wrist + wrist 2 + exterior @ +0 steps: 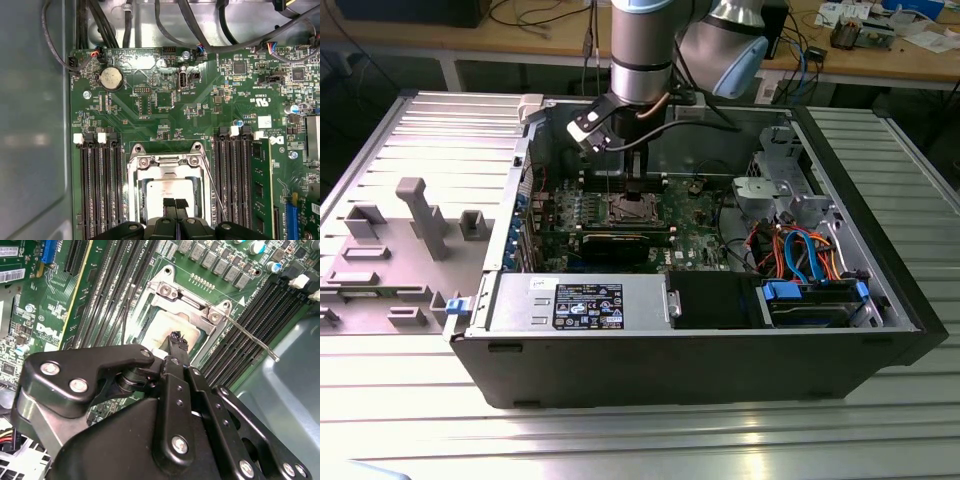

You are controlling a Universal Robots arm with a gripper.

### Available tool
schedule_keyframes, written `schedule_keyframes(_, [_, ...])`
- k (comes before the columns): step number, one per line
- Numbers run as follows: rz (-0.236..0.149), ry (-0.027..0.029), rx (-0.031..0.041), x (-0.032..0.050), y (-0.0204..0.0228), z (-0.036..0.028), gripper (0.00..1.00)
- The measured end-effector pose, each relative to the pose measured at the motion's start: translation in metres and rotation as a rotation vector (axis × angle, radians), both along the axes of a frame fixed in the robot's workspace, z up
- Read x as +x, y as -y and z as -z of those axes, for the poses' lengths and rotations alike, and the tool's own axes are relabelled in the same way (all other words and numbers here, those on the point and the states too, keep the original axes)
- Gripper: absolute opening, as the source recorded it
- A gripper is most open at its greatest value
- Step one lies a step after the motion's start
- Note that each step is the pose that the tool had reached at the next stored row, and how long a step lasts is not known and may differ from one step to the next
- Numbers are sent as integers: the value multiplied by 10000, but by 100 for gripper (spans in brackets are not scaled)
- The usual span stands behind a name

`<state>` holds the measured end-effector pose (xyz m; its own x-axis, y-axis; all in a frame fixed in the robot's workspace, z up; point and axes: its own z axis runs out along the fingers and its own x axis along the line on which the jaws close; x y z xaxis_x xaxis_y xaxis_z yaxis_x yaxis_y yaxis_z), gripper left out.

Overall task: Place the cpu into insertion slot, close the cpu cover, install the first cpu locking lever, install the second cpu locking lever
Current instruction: 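Install the first cpu locking lever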

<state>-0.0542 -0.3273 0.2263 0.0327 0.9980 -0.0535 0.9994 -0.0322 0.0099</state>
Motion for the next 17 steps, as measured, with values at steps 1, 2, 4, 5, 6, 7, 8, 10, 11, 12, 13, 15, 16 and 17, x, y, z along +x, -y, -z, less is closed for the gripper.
schedule_keyframes(1, [0,-3,-1,0,0,-7,11])
schedule_keyframes(2, [0,-5,-1,0,0,-20,11])
schedule_keyframes(4, [0,-5,4,0,0,-33,11])
schedule_keyframes(5, [0,-5,5,0,0,-36,11])
schedule_keyframes(6, [0,-4,6,0,0,-38,11])
schedule_keyframes(7, [0,-5,7,0,0,-41,11])
schedule_keyframes(8, [0,-7,6,0,0,-44,11])
schedule_keyframes(10, [0,-11,5,0,0,-53,11])
schedule_keyframes(11, [1,-14,6,0,0,-60,11])
schedule_keyframes(12, [0,-15,6,0,0,-69,11])
schedule_keyframes(13, [0,-15,6,0,0,-74,11])
schedule_keyframes(15, [0,-16,6,0,0,-88,11])
schedule_keyframes(16, [0,-20,6,0,0,-99,11])
schedule_keyframes(17, [0,-24,6,1,0,-107,11])
